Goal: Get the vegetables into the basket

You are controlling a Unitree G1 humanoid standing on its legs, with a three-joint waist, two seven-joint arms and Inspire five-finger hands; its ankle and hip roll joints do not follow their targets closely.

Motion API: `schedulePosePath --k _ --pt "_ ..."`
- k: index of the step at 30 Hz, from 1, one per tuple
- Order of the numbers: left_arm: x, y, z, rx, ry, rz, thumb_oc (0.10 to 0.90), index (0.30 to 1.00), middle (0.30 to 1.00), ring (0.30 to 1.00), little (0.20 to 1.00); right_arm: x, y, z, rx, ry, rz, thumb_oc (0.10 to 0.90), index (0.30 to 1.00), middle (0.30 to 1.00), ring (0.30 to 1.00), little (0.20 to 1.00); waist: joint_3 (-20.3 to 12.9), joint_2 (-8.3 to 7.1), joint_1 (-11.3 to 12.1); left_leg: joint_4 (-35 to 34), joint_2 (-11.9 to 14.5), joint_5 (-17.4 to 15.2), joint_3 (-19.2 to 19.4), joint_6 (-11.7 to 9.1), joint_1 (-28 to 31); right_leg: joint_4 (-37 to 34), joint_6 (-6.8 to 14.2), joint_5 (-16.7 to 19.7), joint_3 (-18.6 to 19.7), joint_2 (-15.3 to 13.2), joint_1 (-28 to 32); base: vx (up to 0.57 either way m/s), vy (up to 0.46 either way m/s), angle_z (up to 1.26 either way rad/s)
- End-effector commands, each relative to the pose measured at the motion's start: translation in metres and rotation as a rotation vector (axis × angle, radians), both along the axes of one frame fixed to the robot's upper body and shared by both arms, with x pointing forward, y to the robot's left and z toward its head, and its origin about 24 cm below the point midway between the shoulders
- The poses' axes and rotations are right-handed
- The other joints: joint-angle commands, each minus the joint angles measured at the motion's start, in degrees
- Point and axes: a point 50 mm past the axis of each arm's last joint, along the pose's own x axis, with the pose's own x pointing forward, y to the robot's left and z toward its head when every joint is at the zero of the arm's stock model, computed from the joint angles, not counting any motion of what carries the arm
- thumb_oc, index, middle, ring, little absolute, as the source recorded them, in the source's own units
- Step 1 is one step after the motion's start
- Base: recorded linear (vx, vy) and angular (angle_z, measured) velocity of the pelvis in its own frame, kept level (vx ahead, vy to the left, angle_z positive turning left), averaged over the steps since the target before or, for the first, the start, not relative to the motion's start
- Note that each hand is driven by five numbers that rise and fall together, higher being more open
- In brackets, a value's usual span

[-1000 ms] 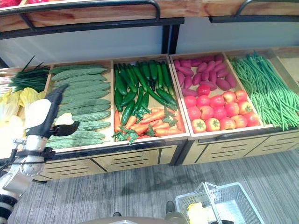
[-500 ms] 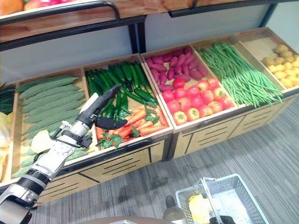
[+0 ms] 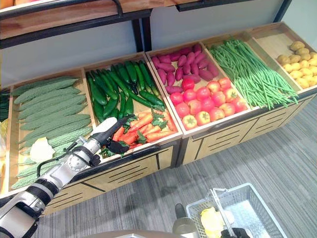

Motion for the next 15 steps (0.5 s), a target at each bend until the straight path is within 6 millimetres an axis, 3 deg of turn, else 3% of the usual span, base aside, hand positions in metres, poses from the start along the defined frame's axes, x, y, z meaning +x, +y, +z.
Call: schedulePosePath --k 1,7,8,9,10,15 --pt "0.037 0.001 0.071 -0.007 -0.302 0.004 0.900 1.000 1.000 1.000 1.000 0.019 -0.005 0.006 -0.035 -0.071 0.048 0.400 0.300 0.300 0.300 0.300 -0.8 -2.60 -0.1 0.1 1.2 2.2 -1.2 -1.2 -0.3 3.1 3.6 -0.1 -3.3 -3.1 -0.6 0.00 0.000 0.00" --pt "0.039 0.000 0.054 0.054 -0.263 0.023 0.900 1.000 1.000 1.000 1.000 0.022 -0.006 0.007 -0.047 -0.076 0.058 0.400 0.300 0.300 0.300 0.300 -0.4 -2.28 -0.4 0.1 1.2 2.2 -0.8 -1.2 -0.3 3.2 3.5 -0.2 -3.2 -2.9 -0.9 0.00 0.000 0.00" --pt "0.040 0.000 0.048 0.061 -0.241 0.028 0.792 0.849 0.849 0.849 0.849 0.022 -0.006 0.007 -0.050 -0.078 0.058 0.400 0.300 0.300 0.300 0.300 -0.3 -2.22 -0.5 0.1 1.3 2.3 -0.8 -1.3 -0.4 3.3 3.5 -0.2 -3.2 -2.9 -1.0 0.00 0.000 0.00" --pt "0.041 -0.001 0.046 0.059 -0.236 0.032 0.645 0.643 0.643 0.643 0.643 0.023 -0.006 0.007 -0.052 -0.079 0.059 0.400 0.300 0.300 0.300 0.300 -0.2 -2.20 -0.5 0.1 1.3 2.3 -0.8 -1.3 -0.4 3.3 3.4 -0.1 -3.1 -2.9 -1.1 0.00 0.000 0.00" --pt "0.040 0.000 0.043 0.064 -0.226 0.039 0.400 0.300 0.300 0.300 0.300 0.023 -0.007 0.007 -0.055 -0.081 0.059 0.400 0.300 0.300 0.300 0.300 -0.1 -2.16 -0.6 0.1 1.3 2.3 -0.7 -1.3 -0.4 3.3 3.4 -0.1 -3.1 -2.8 -1.2 0.00 0.000 0.00" --pt "0.041 0.001 0.031 0.119 -0.206 0.055 0.400 0.300 0.300 0.300 0.300 0.026 -0.008 0.008 -0.065 -0.089 0.068 0.400 0.300 0.300 0.300 0.300 0.5 -2.12 -0.9 0.1 1.4 2.4 -0.3 -1.3 -0.6 3.4 3.5 0.1 -2.5 -2.6 -1.9 -0.01 -0.001 -0.05"
